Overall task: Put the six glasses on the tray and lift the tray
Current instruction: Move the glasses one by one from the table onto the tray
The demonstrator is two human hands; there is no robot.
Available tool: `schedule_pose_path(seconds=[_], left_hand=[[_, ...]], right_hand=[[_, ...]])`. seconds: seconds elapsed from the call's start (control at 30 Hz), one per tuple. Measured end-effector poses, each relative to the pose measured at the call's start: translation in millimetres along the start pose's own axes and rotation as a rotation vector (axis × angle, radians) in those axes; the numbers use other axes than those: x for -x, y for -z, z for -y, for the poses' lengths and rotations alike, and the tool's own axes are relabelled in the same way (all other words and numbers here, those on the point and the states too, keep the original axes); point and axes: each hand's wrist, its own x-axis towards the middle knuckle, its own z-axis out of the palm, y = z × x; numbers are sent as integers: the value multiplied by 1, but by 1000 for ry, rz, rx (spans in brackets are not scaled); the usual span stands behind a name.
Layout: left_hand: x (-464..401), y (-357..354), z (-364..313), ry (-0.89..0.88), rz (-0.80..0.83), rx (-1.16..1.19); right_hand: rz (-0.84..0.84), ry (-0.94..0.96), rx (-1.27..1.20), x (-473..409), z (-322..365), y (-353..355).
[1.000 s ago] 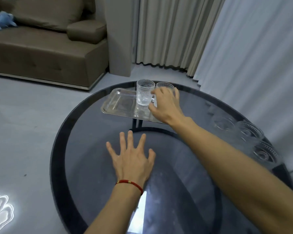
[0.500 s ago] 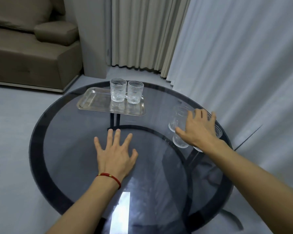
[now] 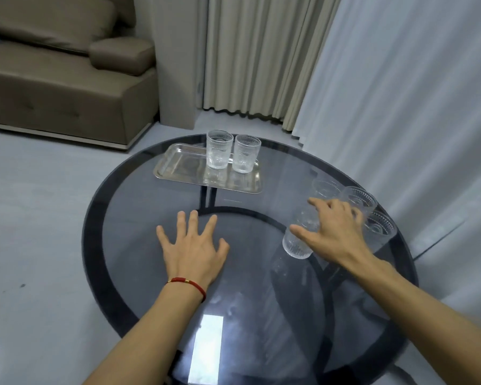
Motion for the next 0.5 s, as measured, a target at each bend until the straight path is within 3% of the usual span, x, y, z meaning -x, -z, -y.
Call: schedule_pose_path(seconds=[0.3,0.4,0.5], left_hand=[[-21,5,34,198,-9,82],[-24,2,39,209,2,71],[-30,-1,41,209,-12,49]], right_hand=[[18,135,-532,-85,127,4],[-28,191,-629,-134,172,-3],[-56,226,-562,-185,215,-19]])
